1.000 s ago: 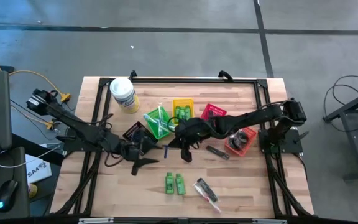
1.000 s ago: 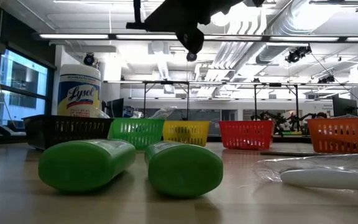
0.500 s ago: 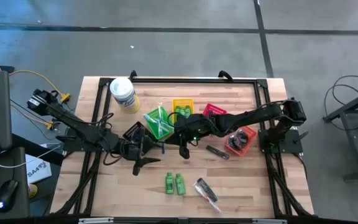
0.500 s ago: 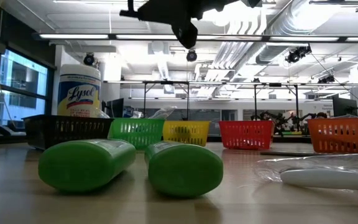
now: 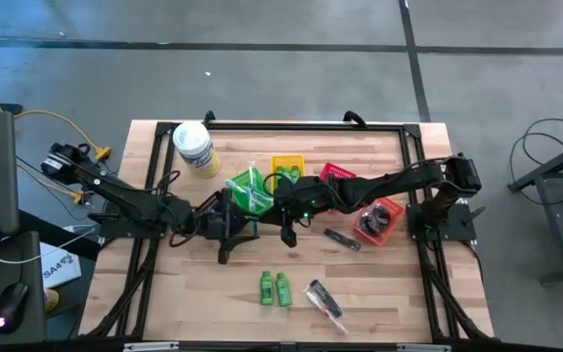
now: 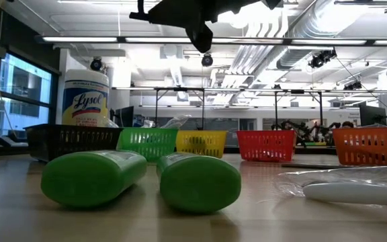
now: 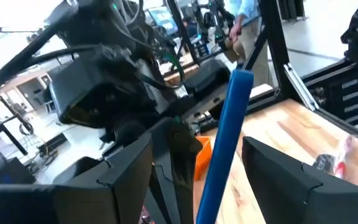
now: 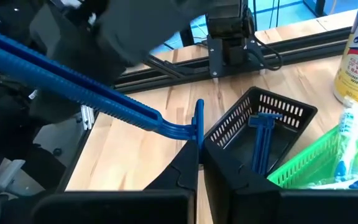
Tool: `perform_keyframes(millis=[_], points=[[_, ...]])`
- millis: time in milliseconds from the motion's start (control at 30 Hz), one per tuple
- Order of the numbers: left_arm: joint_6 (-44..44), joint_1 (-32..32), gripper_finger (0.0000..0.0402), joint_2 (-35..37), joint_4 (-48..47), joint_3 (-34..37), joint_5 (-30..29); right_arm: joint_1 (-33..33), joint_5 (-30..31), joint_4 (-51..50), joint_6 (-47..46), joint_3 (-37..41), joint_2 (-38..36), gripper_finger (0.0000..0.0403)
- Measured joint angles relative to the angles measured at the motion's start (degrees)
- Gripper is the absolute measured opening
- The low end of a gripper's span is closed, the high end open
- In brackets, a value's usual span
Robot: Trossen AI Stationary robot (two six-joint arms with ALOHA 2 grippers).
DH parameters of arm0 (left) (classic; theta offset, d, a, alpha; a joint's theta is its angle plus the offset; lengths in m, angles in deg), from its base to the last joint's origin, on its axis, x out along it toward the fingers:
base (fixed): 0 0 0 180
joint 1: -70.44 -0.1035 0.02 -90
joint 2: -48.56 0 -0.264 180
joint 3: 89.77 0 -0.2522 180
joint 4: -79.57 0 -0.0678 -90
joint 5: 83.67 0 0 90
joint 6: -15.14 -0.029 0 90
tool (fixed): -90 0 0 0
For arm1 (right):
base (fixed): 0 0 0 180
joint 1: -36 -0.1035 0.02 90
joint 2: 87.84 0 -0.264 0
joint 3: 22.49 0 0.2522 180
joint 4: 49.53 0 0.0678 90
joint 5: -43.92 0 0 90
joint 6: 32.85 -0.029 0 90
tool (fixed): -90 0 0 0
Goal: Pick & Place Travel size toiletries
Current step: Put the blue razor into the black bin
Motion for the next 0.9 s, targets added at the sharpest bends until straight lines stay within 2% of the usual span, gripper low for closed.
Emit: perform_keyframes(millis=[167, 300, 667, 900], points=[[0.14, -0.53, 0.0237, -0.1, 0.41, 0.02, 0.17, 0.0, 0.0, -0.02, 0.13, 0.0, 0.0, 0.0005], [0.36, -0.51, 0.021, -0.1, 0.32, 0.02, 1.69, 0.0, 0.0, -0.13, 0.23, 0.0, 0.0, 0.0005], [-2.18, -0.55, 0.0025, -0.1, 0.29, 0.04, 6.29, 0.02, -0.39, -2.12, 0.36, 0.0, 0.0, 0.0005], [-2.74, -0.53, 0.0033, -0.1, 0.17, 0.04, 7.48, -0.05, -0.27, -2.09, 4.67, 0.0, 0.0, 0.0018]])
